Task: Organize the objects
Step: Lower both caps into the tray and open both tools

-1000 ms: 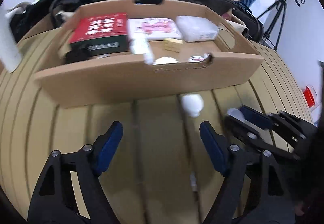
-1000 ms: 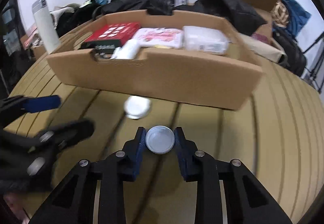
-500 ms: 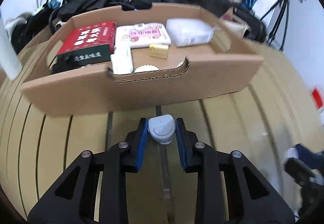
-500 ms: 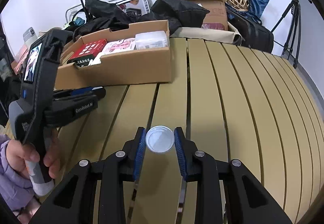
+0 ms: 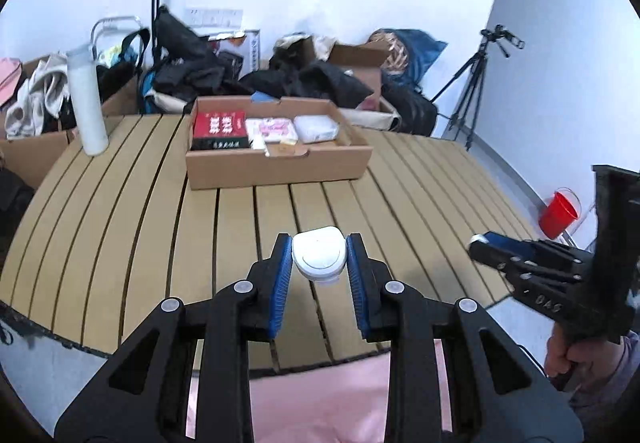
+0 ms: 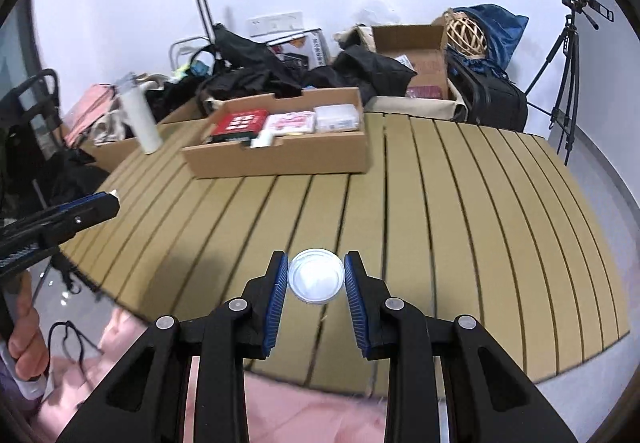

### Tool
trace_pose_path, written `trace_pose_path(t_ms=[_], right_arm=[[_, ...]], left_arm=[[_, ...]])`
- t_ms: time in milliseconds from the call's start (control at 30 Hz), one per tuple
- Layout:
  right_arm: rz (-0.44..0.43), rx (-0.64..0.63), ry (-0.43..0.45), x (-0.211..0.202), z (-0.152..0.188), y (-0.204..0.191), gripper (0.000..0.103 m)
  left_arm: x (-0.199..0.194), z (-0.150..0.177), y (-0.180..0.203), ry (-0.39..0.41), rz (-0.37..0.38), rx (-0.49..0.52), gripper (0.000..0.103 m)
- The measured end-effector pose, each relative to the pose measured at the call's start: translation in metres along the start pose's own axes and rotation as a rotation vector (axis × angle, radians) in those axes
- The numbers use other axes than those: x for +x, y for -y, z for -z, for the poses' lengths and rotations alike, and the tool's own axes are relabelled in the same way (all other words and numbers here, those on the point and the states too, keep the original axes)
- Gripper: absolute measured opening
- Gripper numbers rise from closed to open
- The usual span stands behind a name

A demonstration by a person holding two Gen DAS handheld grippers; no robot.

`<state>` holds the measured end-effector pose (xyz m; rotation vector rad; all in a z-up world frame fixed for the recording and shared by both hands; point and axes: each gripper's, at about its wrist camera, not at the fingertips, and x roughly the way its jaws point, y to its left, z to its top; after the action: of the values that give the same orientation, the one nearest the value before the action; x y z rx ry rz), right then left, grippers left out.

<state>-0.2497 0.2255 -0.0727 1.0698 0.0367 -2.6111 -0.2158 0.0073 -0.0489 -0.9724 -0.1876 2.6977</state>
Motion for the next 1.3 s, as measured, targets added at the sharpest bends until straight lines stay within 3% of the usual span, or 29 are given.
trace_pose_path(t_ms=[133,200,367,500,567,667,867,967,1033,1100,1167,1233,1300], right_arm=[[-0.011,-0.034,0.012,-0.01,0.002,-0.015,0.032],[-0.017,-0.045,0.025,-0.013,-0.002,-0.018,0.032],[-0.103,-0.053,0.067,0.009,-0.049,-0.005,0.032],[-0.105,-0.069,0.045,0.066,-0.111,0.009,0.032],[-0.122,-0.042,0.032,0.107,-0.15,0.022,0.032],[-0.121,0.019,-0.059,0.179,-0.196,0.043,0.032],[-0.048,0.03,-0.198,0.277,-0.218,0.065,0.032],[-0.075,0.06,-0.243,0.3,-0.21,0.069,0.032],[-0.078,0.075,-0.226,0.301,-0.206,0.072,0.036],[-0.069,0.076,-0.211,0.298,-0.206,0.072,0.046],[-0.084,0.08,-0.196,0.288,-0.208,0.072,0.067],[-0.079,0.082,-0.171,0.273,-0.213,0.072,0.067],[-0.077,0.077,-0.153,0.252,-0.218,0.071,0.067]], left_arm=[[-0.001,-0.005,0.004,0.005,0.023,-0.006,0.024],[0.004,-0.017,0.004,0.011,0.076,-0.006,0.024],[0.051,-0.065,0.01,0.04,0.16,0.082,0.024],[0.123,-0.11,0.007,0.002,0.19,0.095,0.024],[0.178,-0.127,-0.002,-0.06,0.188,0.064,0.024],[0.253,-0.134,-0.016,-0.152,0.153,0.003,0.024],[0.323,-0.125,-0.022,-0.222,0.108,-0.058,0.024],[0.327,-0.124,-0.023,-0.231,0.086,-0.051,0.025],[0.321,-0.126,-0.029,-0.218,0.098,-0.071,0.032],[0.306,-0.127,-0.035,-0.205,0.094,-0.079,0.042],[0.286,-0.13,-0.044,-0.186,0.071,-0.077,0.043],[0.261,-0.133,-0.055,-0.169,0.042,-0.072,0.043],[0.227,-0.14,-0.069,-0.14,-0.013,-0.058,0.056]])
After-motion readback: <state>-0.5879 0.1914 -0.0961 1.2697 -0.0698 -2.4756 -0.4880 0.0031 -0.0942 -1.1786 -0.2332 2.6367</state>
